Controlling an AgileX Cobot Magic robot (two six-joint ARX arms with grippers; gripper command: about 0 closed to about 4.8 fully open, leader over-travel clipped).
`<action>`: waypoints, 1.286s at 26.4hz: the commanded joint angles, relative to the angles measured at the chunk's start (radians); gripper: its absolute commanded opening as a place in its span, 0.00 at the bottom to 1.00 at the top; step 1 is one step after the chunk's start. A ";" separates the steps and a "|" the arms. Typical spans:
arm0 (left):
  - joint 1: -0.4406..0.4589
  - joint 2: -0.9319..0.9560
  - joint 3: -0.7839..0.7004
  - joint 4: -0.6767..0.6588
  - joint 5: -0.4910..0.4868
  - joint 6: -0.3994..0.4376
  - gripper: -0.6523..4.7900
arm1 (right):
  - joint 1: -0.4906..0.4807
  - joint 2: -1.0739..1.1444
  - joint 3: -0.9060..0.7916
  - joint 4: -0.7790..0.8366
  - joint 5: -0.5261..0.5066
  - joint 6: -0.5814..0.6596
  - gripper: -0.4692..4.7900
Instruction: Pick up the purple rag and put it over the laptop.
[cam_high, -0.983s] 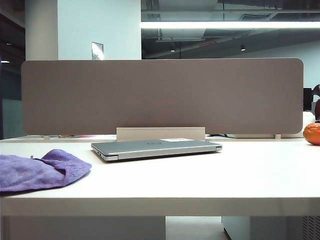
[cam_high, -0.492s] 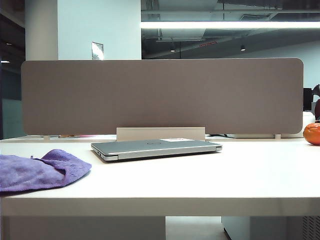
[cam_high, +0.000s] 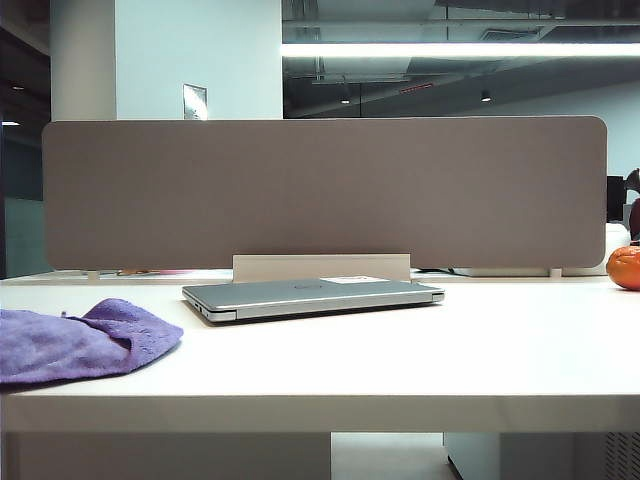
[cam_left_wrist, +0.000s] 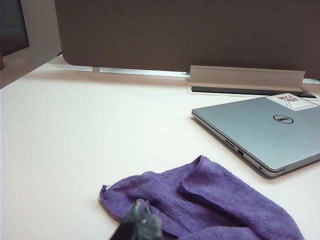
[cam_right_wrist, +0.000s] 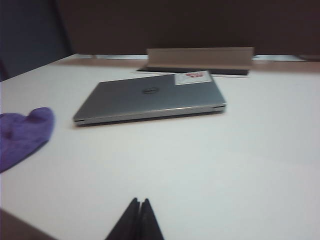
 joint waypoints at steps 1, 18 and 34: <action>0.001 0.001 0.003 0.009 0.005 -0.002 0.11 | 0.001 -0.002 -0.003 0.017 -0.101 0.002 0.13; 0.001 0.001 0.003 0.010 0.005 -0.003 0.11 | 0.001 -0.002 -0.003 0.017 -0.379 0.003 0.13; 0.001 0.002 0.076 0.056 0.195 -0.100 0.11 | 0.001 -0.002 -0.003 0.016 -0.378 0.006 0.13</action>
